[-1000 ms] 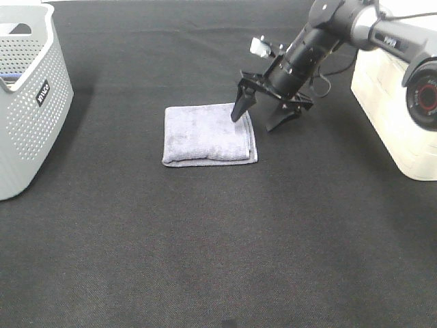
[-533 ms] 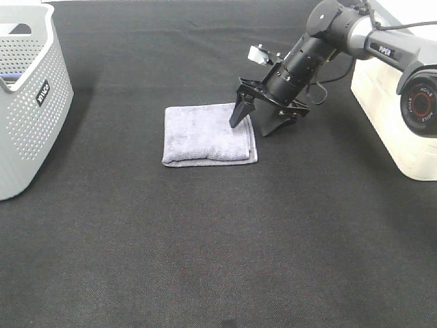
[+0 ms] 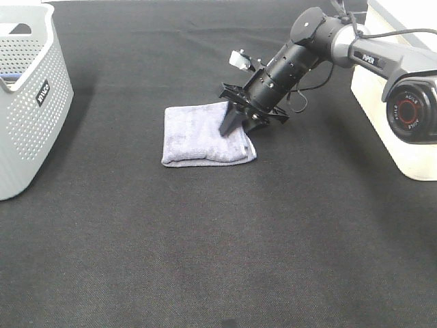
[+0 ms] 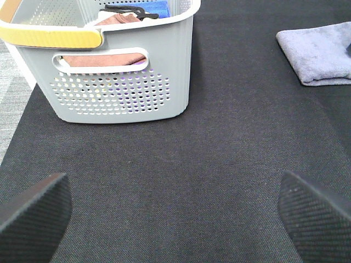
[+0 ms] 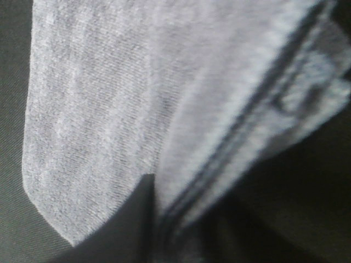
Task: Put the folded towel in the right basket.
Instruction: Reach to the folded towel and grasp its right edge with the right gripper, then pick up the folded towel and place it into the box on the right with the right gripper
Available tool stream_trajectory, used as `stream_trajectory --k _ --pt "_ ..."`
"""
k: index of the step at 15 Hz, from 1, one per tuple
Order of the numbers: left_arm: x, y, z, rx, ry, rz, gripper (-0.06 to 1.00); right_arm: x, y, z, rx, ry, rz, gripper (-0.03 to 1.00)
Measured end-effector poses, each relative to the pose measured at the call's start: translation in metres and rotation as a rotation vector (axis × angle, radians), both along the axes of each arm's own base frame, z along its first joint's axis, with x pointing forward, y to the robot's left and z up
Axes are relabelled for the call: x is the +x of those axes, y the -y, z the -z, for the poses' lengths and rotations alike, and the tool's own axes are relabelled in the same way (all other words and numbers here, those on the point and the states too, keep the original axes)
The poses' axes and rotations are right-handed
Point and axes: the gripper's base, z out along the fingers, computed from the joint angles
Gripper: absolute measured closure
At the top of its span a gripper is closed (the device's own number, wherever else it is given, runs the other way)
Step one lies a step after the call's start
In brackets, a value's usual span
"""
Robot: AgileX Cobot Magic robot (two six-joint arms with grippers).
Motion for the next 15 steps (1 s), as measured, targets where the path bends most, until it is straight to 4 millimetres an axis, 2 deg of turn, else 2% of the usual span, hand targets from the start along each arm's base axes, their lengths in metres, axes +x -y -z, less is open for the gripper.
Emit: stream_trajectory --k 1,2,4,6,7,8,11,15 --pt "0.000 0.000 0.000 0.000 0.000 0.000 -0.03 0.000 0.000 0.000 -0.001 0.001 0.000 0.87" --pt "0.000 0.000 0.000 0.000 0.000 0.000 -0.03 0.000 0.000 0.000 -0.001 0.002 0.000 0.90" --pt "0.000 0.000 0.000 0.000 0.000 0.000 -0.03 0.002 0.000 -0.007 0.001 0.027 -0.008 0.90" --pt "0.000 0.000 0.000 0.000 0.000 0.000 -0.03 0.009 -0.001 -0.030 0.000 0.109 -0.015 0.90" --pt "0.000 0.000 0.000 0.000 0.000 0.000 -0.03 0.012 0.000 -0.048 -0.002 0.165 -0.018 0.90" --pt "0.000 0.000 0.000 0.000 0.000 0.000 -0.03 0.013 0.001 -0.085 -0.007 0.268 -0.020 0.90" --pt "0.000 0.000 0.000 0.000 0.000 0.000 -0.03 0.007 0.013 -0.157 -0.088 0.459 -0.014 0.90" --pt "0.000 0.000 0.000 0.000 0.000 0.000 -0.03 -0.011 0.046 -0.240 -0.255 0.670 0.041 0.90"
